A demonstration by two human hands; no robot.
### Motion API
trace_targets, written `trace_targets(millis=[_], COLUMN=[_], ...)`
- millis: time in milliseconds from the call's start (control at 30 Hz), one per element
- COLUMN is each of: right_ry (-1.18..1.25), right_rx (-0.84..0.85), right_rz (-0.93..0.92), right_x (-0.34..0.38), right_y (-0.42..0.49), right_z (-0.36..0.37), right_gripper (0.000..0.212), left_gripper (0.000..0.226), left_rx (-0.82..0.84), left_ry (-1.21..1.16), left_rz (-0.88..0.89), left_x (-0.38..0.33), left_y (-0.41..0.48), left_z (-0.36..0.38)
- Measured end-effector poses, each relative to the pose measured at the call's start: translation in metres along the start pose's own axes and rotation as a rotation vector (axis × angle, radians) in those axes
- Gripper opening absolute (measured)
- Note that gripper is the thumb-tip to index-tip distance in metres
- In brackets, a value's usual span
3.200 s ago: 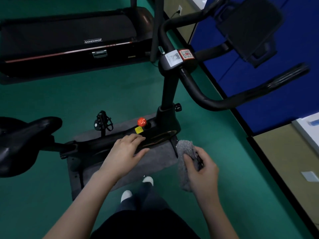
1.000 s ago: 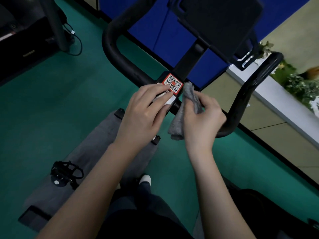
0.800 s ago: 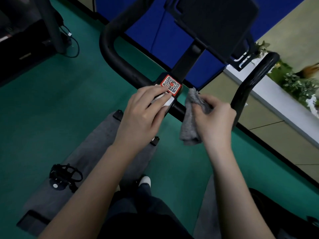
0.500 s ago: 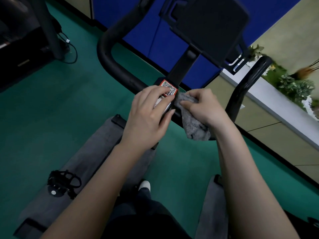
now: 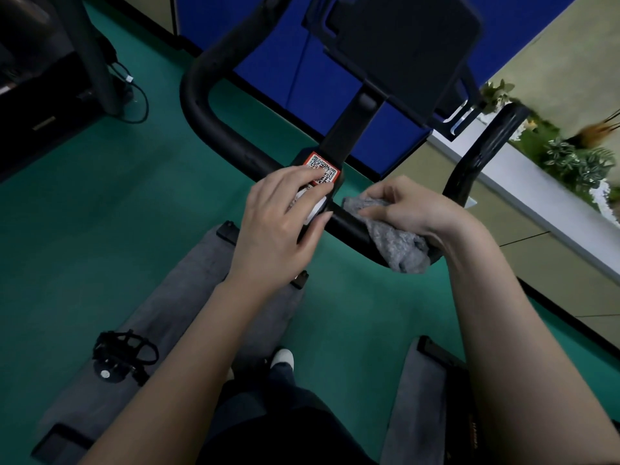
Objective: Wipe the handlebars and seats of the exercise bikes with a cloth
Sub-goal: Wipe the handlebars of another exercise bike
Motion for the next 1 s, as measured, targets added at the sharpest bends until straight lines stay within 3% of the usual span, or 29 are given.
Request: trace_targets(millis=[100,200,400,567,767,1000], right_ry=[0.021,0.143,0.032,0.016,0.133,0.235], right_rx=[-0.084,-0.345,-0.806,-1.074,-1.172,-1.259], right_rz=[0.026,-0.013,-0.079,-0.075,-0.239,-0.23], right_x=[-0.01,-0.002,-0.005,-0.002,0.037,0.036], right_y=[-0.007,-0.009,-0.06,-0.085,-0.069,-0.066], right_z=[0.0,0.005,0.013,0.032,0.053,0.059], right_gripper=[0.009,0.011,0.015,0.014,0.02,0.02], left_gripper=[0.027,0.026,0.025,0.025,0.026,0.027], left_rx=[-0.014,-0.023,-0.03,-0.027,0.001,0.02], left_ry=[-0.002,0.005,0.012,0.02,0.012,-0.018], left_rz=[-0.007,-0.004,-0.007,-0.006,0.0,-0.006], left_x=[0.0,0.0,0.0,-0.001,-0.001,-0.001], left_y=[0.0,0.0,0.0,-0.001,0.0,0.0], left_z=[0.0,0.0,0.0,0.001,-0.001,-0.003])
Point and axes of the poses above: each hand's wrist, its own y-axis towards the middle knuckle, its own z-axis out of the palm, x = y × z, the point moved 6 cm from there along y, towards the middle knuckle, and after that the axes turned 8 degrees about -z, right-handed, at the moved point
